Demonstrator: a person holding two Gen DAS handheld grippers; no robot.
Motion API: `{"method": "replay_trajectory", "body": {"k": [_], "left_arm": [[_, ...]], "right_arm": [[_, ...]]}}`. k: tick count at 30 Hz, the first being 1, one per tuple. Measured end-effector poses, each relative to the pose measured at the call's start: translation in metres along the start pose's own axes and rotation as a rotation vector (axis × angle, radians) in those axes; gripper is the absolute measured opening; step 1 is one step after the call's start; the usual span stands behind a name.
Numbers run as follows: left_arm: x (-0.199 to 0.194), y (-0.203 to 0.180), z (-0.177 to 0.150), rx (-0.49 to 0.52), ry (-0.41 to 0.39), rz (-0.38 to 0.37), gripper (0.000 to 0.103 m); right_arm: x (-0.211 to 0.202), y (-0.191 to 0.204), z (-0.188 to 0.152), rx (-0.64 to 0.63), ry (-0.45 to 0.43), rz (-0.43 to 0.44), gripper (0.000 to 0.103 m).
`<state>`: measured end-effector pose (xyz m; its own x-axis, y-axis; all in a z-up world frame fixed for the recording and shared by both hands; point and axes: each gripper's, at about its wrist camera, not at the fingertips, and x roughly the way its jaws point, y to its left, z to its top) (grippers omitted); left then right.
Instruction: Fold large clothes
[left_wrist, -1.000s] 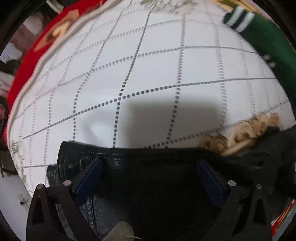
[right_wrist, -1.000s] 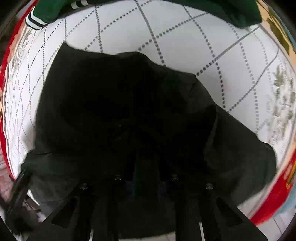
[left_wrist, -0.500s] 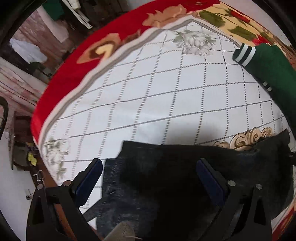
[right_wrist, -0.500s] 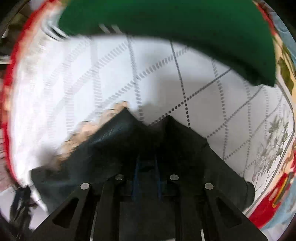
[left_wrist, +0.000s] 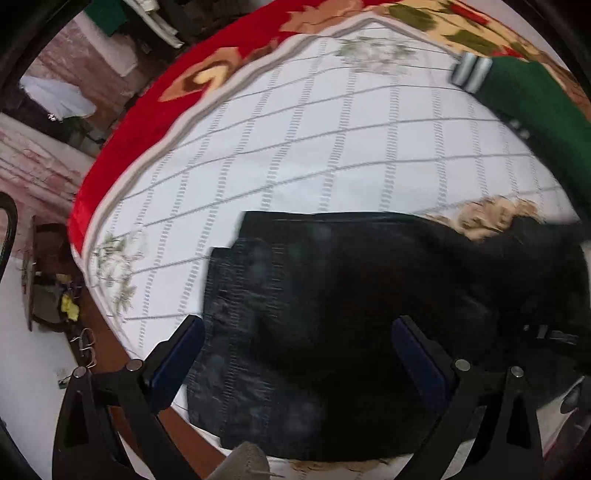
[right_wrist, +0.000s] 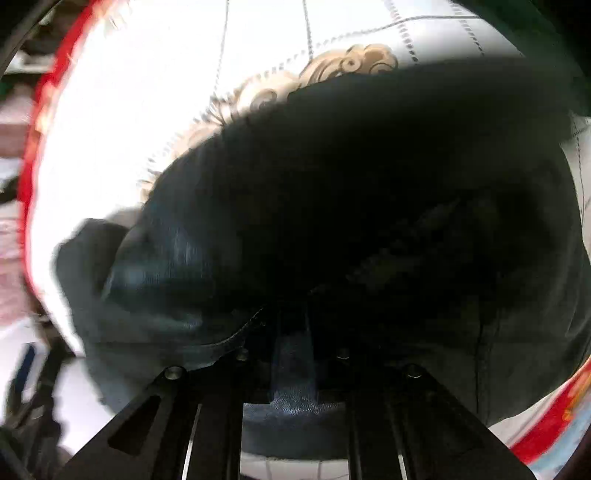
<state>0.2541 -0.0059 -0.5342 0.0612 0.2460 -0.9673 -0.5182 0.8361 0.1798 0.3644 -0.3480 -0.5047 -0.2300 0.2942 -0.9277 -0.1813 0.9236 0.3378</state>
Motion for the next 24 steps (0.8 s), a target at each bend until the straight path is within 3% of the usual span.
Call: {"method": "replay_trajectory", "body": {"k": [1, 3, 4, 7, 10, 11, 13, 15, 17, 19, 20, 21, 24], "left_arm": [[-0.003, -0.01, -0.003, 0.02, -0.016, -0.016, 0.103], [-0.001, -0.028, -0.008, 0.058, -0.051, -0.029, 0.103], [0.004, -0.042, -0.011, 0.096, -0.079, -0.018, 0.103], [0.033, -0.074, -0.011, 0.195, -0.086, 0.025, 0.103], [0.059, -0.079, -0.003, 0.176, -0.041, 0.006, 0.103], [0.061, -0.075, 0.0, 0.151, -0.031, -0.022, 0.103], [0.062, -0.068, 0.002, 0.128, -0.019, -0.065, 0.103], [0.063, -0.062, 0.004, 0.113, -0.006, -0.1, 0.103], [0.064, -0.061, 0.006, 0.113, 0.003, -0.113, 0.103], [0.062, -0.063, 0.008, 0.129, -0.012, -0.096, 0.103], [0.06, -0.066, 0.009, 0.144, -0.03, -0.075, 0.103], [0.058, -0.069, 0.011, 0.158, -0.045, -0.054, 0.103], [0.052, -0.08, 0.015, 0.188, -0.06, -0.031, 0.102]], "right_arm": [[-0.018, -0.018, -0.01, 0.042, -0.044, 0.067, 0.022], [-0.054, -0.064, -0.036, 0.17, -0.139, 0.121, 0.059], [-0.072, -0.093, -0.052, 0.25, -0.208, 0.139, 0.065], [-0.104, -0.163, -0.091, 0.438, -0.352, 0.13, 0.067], [-0.079, -0.214, -0.101, 0.501, -0.345, 0.119, 0.067], [-0.065, -0.228, -0.098, 0.528, -0.346, 0.19, 0.067], [-0.027, -0.203, -0.102, 0.557, -0.395, 0.369, 0.072], [-0.024, -0.199, -0.092, 0.537, -0.48, 0.49, 0.088], [-0.018, -0.186, -0.075, 0.522, -0.492, 0.555, 0.088], [-0.011, -0.176, -0.066, 0.502, -0.502, 0.607, 0.082], [-0.011, -0.175, -0.06, 0.514, -0.491, 0.619, 0.051], [-0.005, -0.17, -0.06, 0.532, -0.488, 0.651, 0.032], [-0.015, -0.166, -0.054, 0.582, -0.525, 0.737, 0.025]]}}
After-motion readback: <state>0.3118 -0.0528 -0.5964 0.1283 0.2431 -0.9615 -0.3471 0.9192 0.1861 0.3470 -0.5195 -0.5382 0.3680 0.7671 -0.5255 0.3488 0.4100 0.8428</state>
